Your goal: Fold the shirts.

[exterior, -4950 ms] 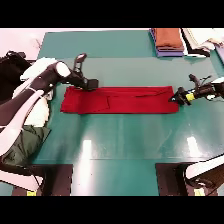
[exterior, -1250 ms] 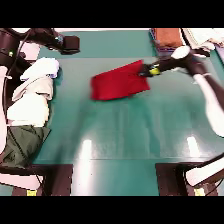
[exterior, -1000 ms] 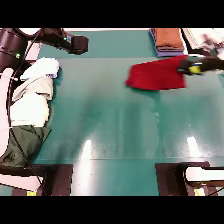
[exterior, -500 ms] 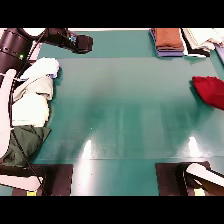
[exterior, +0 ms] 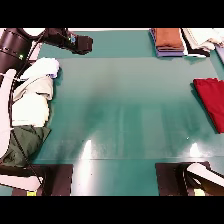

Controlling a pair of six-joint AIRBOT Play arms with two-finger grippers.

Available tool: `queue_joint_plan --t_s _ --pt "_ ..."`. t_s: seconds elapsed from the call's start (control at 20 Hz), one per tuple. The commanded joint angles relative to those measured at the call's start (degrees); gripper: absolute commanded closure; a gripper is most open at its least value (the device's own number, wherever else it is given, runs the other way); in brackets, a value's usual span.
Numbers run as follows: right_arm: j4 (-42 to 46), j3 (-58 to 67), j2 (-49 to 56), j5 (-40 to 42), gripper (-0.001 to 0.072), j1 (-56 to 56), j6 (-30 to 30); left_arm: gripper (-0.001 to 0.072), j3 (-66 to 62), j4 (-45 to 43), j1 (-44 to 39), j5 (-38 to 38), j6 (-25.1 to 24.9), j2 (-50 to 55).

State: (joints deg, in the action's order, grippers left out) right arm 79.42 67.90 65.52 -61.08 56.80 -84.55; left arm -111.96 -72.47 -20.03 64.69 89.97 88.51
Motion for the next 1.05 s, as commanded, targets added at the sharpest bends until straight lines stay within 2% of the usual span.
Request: queue_joint_plan --t_s 0.0,0.2,0.3,0.55,0.6,0.65,0.7,0.75,1.0 --pt "-6.4 5.3 -0.1 -6.1 0.0118 -0.7 -1.3 0.0681 0.0 0.0 0.0 -0.1 0.0 0.0" --pt "-19.4 3.9 -3.3 -6.8 0.0118 -14.4 -1.3 0.0681 0.0 0.0 0.0 -0.5 0.0 0.0" --pt "-19.4 2.2 -5.5 -6.9 0.0119 -24.9 -1.3 0.0681 0.0 0.0 0.0 1.4 0.0 0.0" --pt "-19.3 -1.5 -9.6 -4.7 0.0122 -48.8 -1.1 0.0681 0.0 0.5 0.0 -0.8 0.0 0.0" --pt "-19.2 -1.8 -10.1 -4.4 0.0198 -52.6 -1.0 0.0681 0.0 0.5 0.0 -1.7 0.0 0.0" --pt "-19.2 -1.8 -10.5 -4.4 0.0365 -55.6 -0.4 0.0681 0.0 0.5 0.0 -2.6 0.0 0.0" --pt "-19.2 -1.8 -11.0 -4.4 0.0582 -58.5 0.3 0.0681 0.0 0.5 0.0 -3.2 0.0 0.0" --pt "-19.3 -1.8 -11.4 -4.4 0.0695 -60.6 1.1 0.0681 0.0 0.5 0.0 -3.9 0.0 0.0" --pt "-19.4 -1.8 -11.8 -3.9 0.0694 -64.8 1.1 0.0681 0.0 0.5 0.0 -7.8 0.0 0.0"
